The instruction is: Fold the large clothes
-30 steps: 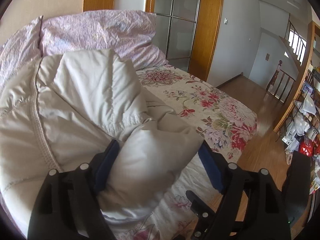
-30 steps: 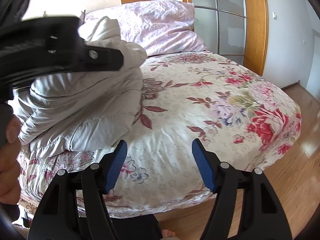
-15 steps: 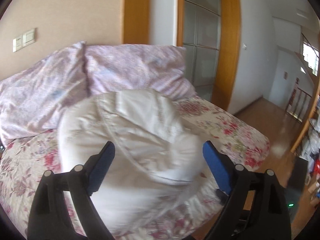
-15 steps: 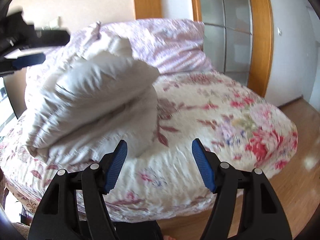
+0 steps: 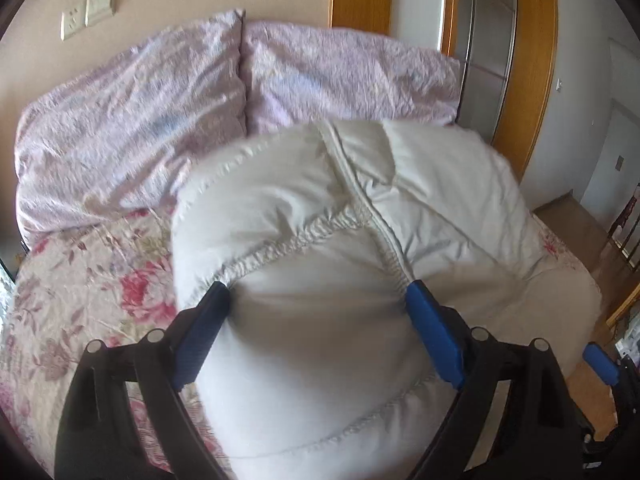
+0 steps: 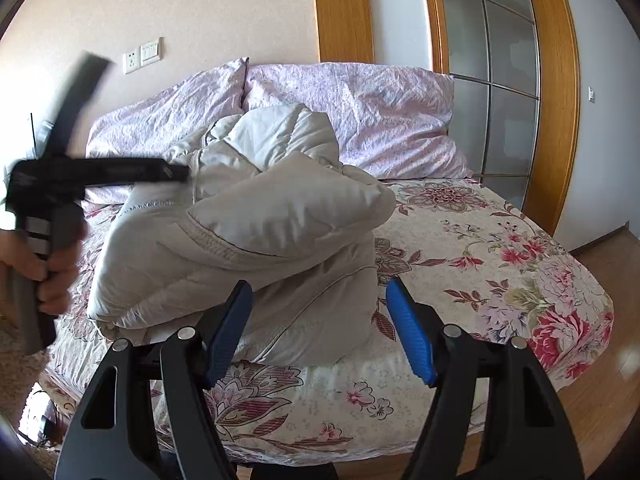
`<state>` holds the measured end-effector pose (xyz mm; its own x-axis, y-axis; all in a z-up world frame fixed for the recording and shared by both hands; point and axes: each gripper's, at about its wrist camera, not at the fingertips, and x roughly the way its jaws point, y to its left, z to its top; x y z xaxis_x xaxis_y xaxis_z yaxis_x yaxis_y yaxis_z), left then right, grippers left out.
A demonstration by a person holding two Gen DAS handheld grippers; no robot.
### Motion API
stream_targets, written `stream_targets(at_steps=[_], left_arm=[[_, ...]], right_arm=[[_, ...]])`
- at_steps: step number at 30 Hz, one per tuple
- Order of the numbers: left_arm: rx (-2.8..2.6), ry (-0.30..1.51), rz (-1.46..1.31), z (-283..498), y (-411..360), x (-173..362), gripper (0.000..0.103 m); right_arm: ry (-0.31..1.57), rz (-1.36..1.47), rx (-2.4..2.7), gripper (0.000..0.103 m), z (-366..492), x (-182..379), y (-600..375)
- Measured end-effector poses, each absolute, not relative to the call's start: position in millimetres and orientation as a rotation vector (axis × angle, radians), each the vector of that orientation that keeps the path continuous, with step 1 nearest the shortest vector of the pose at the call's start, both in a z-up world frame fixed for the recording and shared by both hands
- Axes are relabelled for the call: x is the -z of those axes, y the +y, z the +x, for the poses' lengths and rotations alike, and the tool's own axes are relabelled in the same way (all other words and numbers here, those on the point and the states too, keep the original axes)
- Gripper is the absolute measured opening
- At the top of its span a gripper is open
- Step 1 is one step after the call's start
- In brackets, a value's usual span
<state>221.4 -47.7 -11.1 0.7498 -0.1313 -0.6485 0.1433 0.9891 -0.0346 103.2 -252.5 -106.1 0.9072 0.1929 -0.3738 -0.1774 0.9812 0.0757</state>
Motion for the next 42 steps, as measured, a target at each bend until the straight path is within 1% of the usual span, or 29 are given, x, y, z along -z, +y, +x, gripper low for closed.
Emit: stream_targets(at_steps=[6, 11, 15, 18, 20, 23, 28, 34, 41, 42], left_arm=[[0.165, 0.707, 0.044, 229.3, -62.9, 28.0, 0.090], [0.174, 0.702, 0.043, 233.2, -64.4, 34.1, 0.091], [0.174, 0.697, 0.046, 233.7, -64.3, 34.8, 0.091], [0.176, 0.691, 0.041, 232.9, -63.6, 34.7, 0.091], [0.178, 0.685, 0.035, 232.6, -62.1, 34.8, 0.092], [0.180, 0.676, 0.018, 232.6, -60.1, 34.1, 0.092], [0.179, 0.653, 0.001, 230.4, -59.0, 30.7, 0.093], [0.164, 0.667, -0.004, 232.6, -53.0, 14.4, 0.093], [0.117, 0.718, -0.103, 257.6, -22.9, 14.7, 0.094], [0.113, 0.726, -0.106, 260.0, -22.2, 17.1, 0.095]], right_arm=[[0.339, 0.021, -0.200, 0.071, 105.3, 87.4, -245.9], [0.276, -0.003, -0.258, 0.071, 126.1, 50.0, -228.2], [0.307, 0.025, -0.341, 0.071, 173.5, 24.5, -214.1], [0.384, 0.077, -0.391, 0.070, 215.3, 19.5, -208.6], [0.424, 0.136, -0.412, 0.069, 237.2, 20.7, -213.0], [0.463, 0.195, -0.414, 0.063, 260.0, 28.4, -220.0], [0.527, 0.144, -0.361, 0.056, 281.5, 54.4, -212.6], [0.563, 0.111, -0.311, 0.055, 296.2, 90.3, -210.9], [0.569, 0.141, -0.323, 0.056, 302.4, 103.9, -217.3], [0.568, 0.140, -0.324, 0.056, 303.1, 104.9, -217.2]])
